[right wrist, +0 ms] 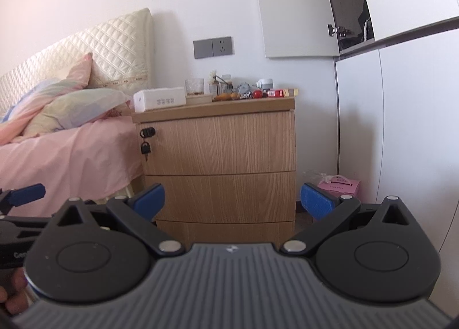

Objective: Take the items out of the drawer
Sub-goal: 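Move both tools toward the wooden nightstand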

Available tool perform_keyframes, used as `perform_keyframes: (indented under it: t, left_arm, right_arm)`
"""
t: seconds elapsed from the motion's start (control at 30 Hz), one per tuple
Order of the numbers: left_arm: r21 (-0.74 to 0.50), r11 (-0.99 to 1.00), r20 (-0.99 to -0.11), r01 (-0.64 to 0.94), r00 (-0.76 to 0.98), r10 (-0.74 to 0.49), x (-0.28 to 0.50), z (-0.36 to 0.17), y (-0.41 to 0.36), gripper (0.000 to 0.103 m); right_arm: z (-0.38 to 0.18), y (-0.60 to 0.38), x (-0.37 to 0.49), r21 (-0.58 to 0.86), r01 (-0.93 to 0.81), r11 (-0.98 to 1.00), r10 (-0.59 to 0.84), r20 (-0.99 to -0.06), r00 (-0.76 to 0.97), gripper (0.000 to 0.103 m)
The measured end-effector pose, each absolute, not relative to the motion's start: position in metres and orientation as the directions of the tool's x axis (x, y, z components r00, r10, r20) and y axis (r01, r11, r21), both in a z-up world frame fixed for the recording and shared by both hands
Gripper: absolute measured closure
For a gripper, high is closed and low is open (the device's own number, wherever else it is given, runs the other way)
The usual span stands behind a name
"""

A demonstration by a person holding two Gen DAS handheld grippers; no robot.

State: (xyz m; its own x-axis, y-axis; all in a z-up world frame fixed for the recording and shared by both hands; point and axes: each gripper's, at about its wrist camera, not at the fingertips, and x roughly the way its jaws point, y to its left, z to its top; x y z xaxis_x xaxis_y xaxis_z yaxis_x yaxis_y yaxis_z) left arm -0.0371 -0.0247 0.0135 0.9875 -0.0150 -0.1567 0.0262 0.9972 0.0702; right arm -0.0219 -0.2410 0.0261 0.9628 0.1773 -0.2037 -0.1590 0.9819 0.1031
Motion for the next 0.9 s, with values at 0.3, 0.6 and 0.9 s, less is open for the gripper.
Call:
perform_keyframes:
  t: [0.3,0.6,0.9]
  left_arm:
    - [0.052,0.998,-0.142,0.027,0.99,-0.02,-0.054,0.045,-0.031,0.001]
    - [0.051,0.999,-0.084,0.012,0.996,-0.008,-0.066,0.068,-0.032,0.001]
    - [0.063,0.998,-0.08,0.012,0.997,-0.007,-0.075,0.075,-0.035,0.001]
  right_arm:
    - [0.051,-0.251,-0.039,0.122,-0.159,0.98,0.178,-0.164,0.97,0.0]
    - [0.064,-0.262,-0.044,0.131,-0.172,0.976,0.191,-0.145,0.971,0.0]
    - [0.063,-0.269,-0.04,0.175,-0.215,0.961,0.242,-0.145,0.959,0.0]
